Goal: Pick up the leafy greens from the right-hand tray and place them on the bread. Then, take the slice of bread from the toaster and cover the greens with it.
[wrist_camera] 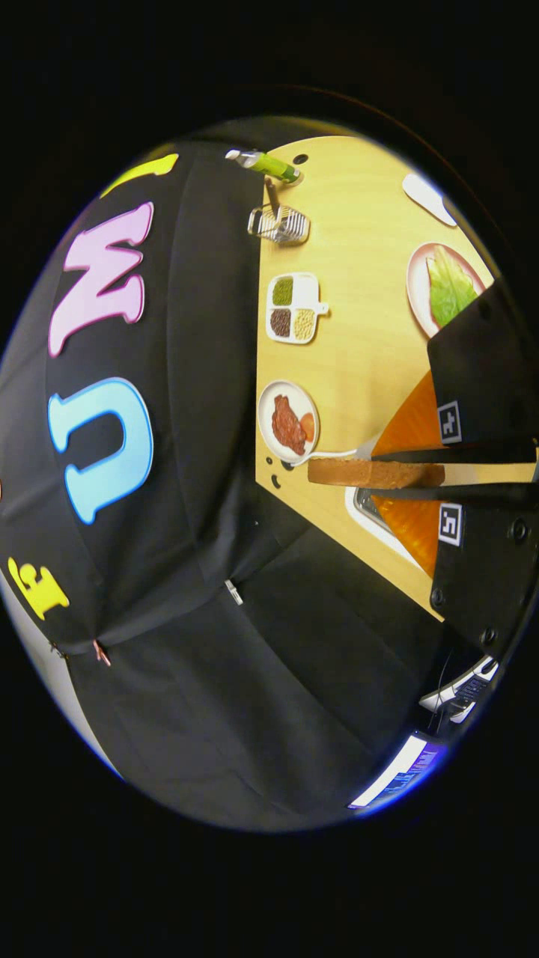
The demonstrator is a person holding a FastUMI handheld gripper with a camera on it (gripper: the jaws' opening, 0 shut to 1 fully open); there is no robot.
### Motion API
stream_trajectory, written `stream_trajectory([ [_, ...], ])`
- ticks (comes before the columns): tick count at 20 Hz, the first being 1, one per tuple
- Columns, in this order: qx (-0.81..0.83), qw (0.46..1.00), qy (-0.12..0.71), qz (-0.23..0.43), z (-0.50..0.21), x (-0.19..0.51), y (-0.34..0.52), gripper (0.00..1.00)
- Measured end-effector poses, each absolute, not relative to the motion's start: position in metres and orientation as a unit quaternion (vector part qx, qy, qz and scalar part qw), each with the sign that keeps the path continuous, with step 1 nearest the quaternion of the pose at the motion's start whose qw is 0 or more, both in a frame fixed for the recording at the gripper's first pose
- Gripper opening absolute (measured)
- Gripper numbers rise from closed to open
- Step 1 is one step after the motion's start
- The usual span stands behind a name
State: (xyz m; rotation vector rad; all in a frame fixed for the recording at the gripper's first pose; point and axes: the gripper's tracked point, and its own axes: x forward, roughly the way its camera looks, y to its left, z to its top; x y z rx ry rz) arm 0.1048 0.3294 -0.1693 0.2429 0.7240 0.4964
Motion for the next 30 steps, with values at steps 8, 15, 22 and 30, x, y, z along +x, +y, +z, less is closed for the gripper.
stream_trajectory([
  [8, 0.159, 0.88, 0.4, 0.2, -0.236, 0.1, 0.226, 0.14],
  [15, 0.162, 0.858, 0.45, 0.188, -0.298, 0.073, 0.173, 0.14],
  [22, 0.16, 0.844, 0.477, 0.186, -0.336, 0.064, 0.149, 0.14],
  [30, 0.17, 0.835, 0.505, 0.14, -0.372, 0.059, 0.109, 0.3],
])
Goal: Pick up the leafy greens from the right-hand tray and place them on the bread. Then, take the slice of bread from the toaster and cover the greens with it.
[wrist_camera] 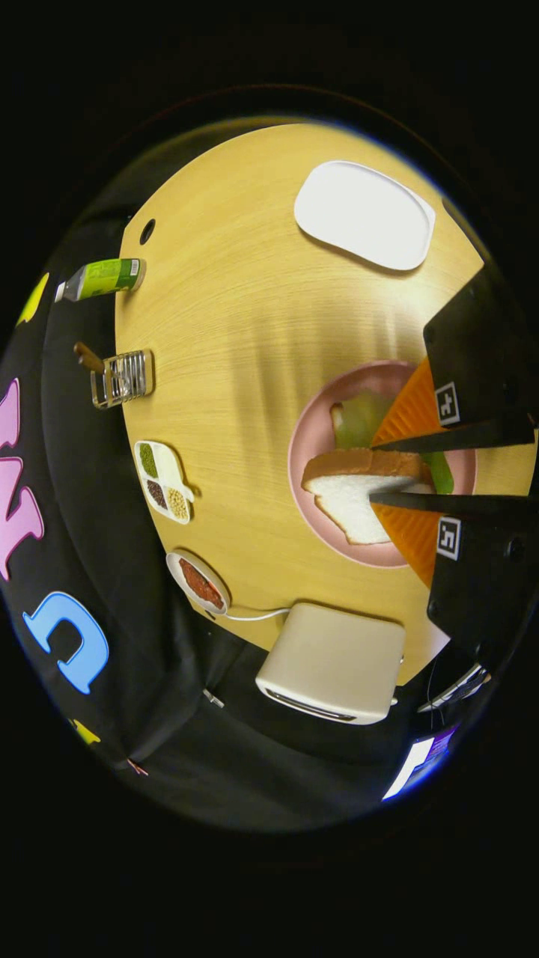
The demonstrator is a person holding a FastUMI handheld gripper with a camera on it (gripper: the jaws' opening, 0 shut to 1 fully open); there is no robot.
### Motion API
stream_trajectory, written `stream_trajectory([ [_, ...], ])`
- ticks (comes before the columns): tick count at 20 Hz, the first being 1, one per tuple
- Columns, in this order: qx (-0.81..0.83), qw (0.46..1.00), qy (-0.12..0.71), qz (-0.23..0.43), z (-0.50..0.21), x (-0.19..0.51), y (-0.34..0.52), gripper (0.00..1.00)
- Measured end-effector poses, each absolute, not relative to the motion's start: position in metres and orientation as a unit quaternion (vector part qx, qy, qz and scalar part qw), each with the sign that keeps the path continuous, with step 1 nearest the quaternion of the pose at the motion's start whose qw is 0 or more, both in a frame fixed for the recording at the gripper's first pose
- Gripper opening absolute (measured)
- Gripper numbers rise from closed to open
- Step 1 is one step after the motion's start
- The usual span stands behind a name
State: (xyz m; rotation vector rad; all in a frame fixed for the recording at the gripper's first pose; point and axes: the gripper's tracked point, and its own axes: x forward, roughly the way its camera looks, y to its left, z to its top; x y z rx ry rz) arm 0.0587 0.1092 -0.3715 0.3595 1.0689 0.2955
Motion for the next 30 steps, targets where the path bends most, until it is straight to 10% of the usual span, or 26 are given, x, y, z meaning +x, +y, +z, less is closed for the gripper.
stream_trajectory([
  [2, 0.156, 0.831, 0.517, 0.133, -0.378, 0.053, 0.102, 0.39],
  [7, 0.117, 0.851, 0.492, 0.142, -0.362, 0.046, 0.083, 0.99],
  [30, 0.074, 0.993, 0.089, 0.019, -0.035, 0.001, -0.011, 0.99],
])
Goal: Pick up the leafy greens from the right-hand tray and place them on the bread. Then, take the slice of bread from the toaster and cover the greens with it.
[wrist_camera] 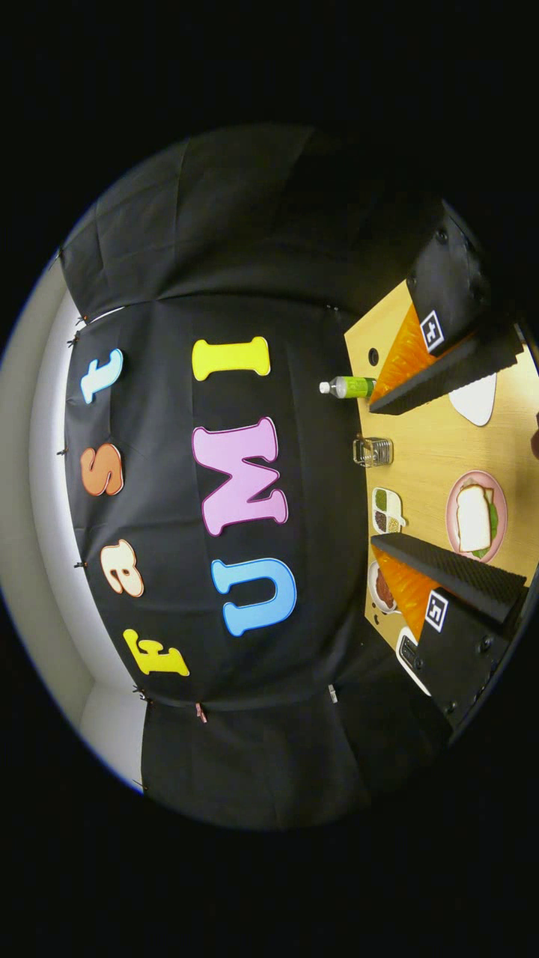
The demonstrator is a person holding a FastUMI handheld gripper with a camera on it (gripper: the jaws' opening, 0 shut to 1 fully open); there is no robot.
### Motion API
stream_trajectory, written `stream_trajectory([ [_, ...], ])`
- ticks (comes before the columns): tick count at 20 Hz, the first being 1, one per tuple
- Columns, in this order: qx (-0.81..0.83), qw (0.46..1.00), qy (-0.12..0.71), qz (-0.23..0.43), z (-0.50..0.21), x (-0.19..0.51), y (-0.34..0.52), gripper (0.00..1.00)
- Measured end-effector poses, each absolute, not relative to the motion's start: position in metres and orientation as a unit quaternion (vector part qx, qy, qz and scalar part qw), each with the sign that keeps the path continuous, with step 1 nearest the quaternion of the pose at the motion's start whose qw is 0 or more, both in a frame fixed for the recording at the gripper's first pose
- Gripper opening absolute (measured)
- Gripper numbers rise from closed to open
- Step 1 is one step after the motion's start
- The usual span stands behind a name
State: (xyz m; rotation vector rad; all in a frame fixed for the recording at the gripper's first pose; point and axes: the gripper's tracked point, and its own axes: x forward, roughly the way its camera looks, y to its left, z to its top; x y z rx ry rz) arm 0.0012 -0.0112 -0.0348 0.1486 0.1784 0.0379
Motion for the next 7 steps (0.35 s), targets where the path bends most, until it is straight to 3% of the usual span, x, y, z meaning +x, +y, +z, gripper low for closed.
stream_trajectory([
  [7, 0.053, 0.997, 0.057, -0.004, -0.005, -0.002, -0.013, 0.99],
])
